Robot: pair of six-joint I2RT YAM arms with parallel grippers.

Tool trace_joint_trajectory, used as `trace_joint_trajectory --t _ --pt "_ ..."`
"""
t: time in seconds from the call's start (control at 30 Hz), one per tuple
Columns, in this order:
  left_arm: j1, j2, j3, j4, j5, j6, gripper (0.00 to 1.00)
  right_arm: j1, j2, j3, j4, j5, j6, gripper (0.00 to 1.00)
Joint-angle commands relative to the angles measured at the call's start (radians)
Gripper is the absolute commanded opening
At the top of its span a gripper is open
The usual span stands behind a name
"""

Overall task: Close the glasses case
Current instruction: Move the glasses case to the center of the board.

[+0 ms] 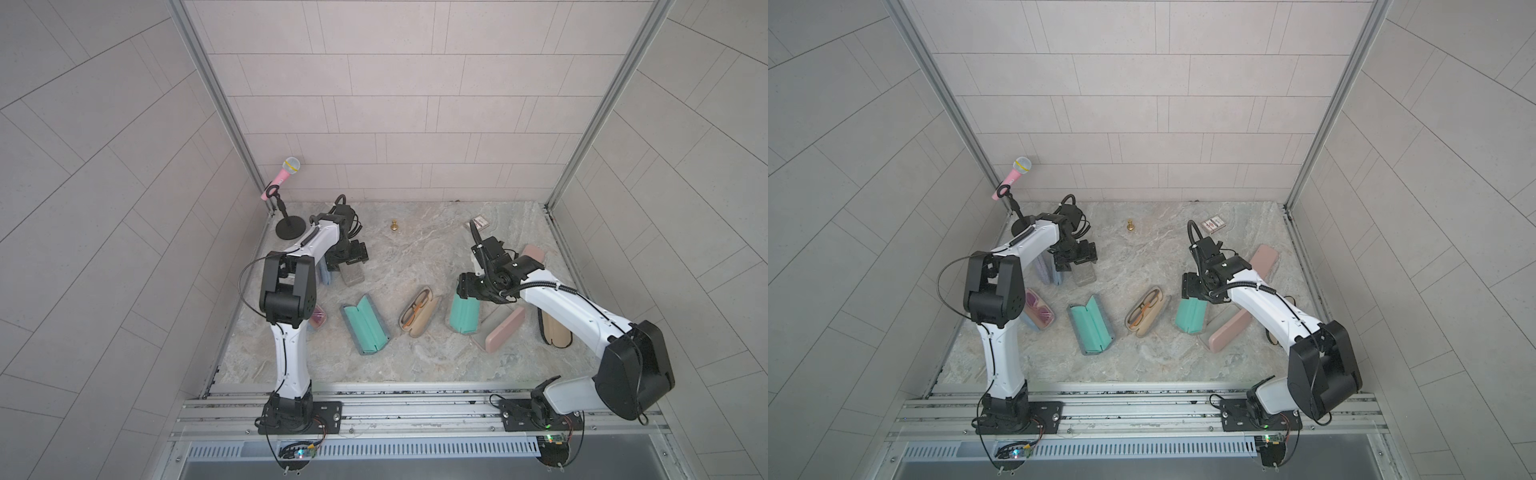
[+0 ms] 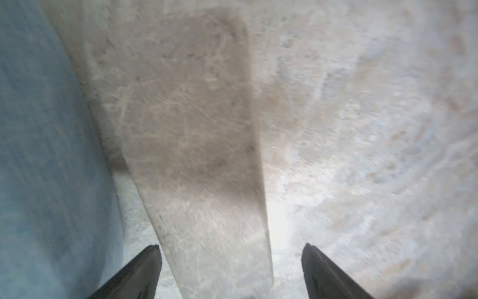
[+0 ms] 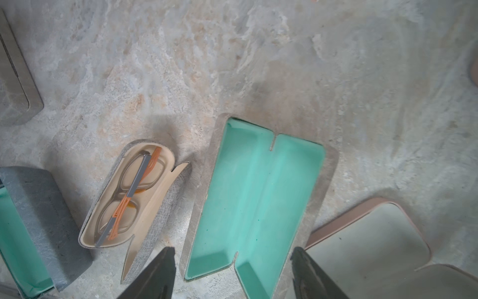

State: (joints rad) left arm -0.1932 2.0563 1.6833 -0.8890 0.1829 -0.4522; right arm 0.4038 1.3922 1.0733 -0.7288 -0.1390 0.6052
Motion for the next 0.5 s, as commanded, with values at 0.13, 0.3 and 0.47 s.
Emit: trace_joint_trajectory --t 0.13,0.3,0.47 --pt "-0.099 -0.144 0.042 -0.058 0.094 0.075 0.94 -0.055 -0.034 -0.060 -0.065 0.050 0.047 0.70" --pt "-0.127 -0.138 0.024 -0.036 0.125 0.123 0.95 -0.077 -0.017 -0.087 -0.065 0.026 0.053 0.70" --pt "-0.143 -0.139 -0.026 0.021 0.173 0.120 0.95 -0.098 0.012 -0.109 -0.032 -0.028 0.049 0.68"
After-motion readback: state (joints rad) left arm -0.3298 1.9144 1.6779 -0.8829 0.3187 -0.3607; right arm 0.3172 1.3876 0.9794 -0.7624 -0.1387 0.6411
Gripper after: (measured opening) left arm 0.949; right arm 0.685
